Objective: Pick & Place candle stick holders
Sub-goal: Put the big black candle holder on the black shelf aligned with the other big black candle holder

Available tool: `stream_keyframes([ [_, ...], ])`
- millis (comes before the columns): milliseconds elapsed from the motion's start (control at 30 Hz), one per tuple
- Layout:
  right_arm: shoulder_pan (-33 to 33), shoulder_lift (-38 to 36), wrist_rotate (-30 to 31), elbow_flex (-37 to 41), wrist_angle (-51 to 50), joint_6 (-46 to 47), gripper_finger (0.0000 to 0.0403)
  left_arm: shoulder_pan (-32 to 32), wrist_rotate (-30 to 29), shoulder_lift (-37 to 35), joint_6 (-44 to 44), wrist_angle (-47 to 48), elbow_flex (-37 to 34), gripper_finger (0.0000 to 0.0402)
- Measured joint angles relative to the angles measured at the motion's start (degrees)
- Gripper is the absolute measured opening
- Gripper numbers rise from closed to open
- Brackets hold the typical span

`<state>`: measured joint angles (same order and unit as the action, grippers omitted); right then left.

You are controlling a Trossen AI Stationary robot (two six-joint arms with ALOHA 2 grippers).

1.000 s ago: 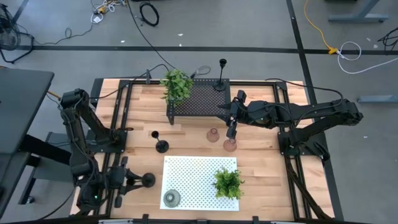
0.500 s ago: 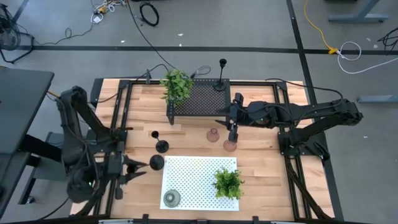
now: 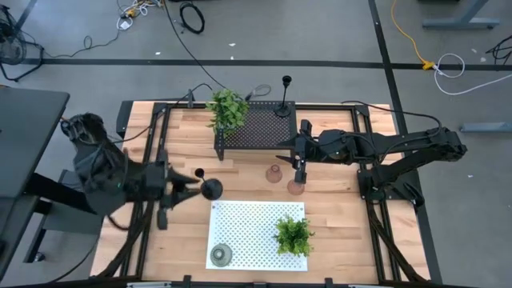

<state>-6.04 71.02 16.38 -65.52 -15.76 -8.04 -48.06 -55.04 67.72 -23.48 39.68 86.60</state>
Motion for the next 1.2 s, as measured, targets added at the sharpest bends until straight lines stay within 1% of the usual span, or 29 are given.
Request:
stream_keyframes([
  [100,0.0,0.02,-2.9,0.0,1.2,-0.64,0.0169,5.12,4.17,0.0,2.12,0.01,0.66,0.0114],
  [200,-0.02,0.02,-3.98,0.0,3.07,-1.61,0.0169,10.78,11.26,0.26,2.5,-0.42,0.73,0.0114],
  [300,-0.02,0.2,-4.48,0.0,5.95,-1.72,0.0169,16.1,17.14,1.25,3.32,-2.1,0.73,0.0114],
  [467,-0.02,2.1,-9.6,-0.07,10.97,-2.21,0.0169,23.87,28.72,2.75,7.79,-7.18,0.74,0.0114],
  [533,-0.04,3.16,-10.32,-0.07,11.87,-2.69,0.0169,26.24,32.07,3.41,9.14,-8.54,0.73,0.0114],
  [633,-0.06,4.52,-10.48,-0.07,13.33,-3.2,0.0169,29.06,35.7,3.69,10.54,-9.14,0.73,0.0114],
  [800,-0.04,6.0,-11.91,-0.07,16.52,-3.2,0.0169,33.53,39.58,5.43,10.81,-9.51,0.68,0.0114],
  [933,-0.04,7.26,-11.91,-0.07,20.72,-3.03,0.0169,36.55,43.79,7.24,12.62,-12.82,0.75,0.0114],
  [1100,-0.04,9.4,-12.29,-0.01,22.6,-3.2,0.0169,40.07,48.54,9.61,13.6,-15.93,0.73,0.0114],
  [1200,-0.04,10.6,-12.37,0.0,24.09,-3.2,0.0169,41.66,49.7,10.94,13.72,-17.05,0.73,0.0114],
])
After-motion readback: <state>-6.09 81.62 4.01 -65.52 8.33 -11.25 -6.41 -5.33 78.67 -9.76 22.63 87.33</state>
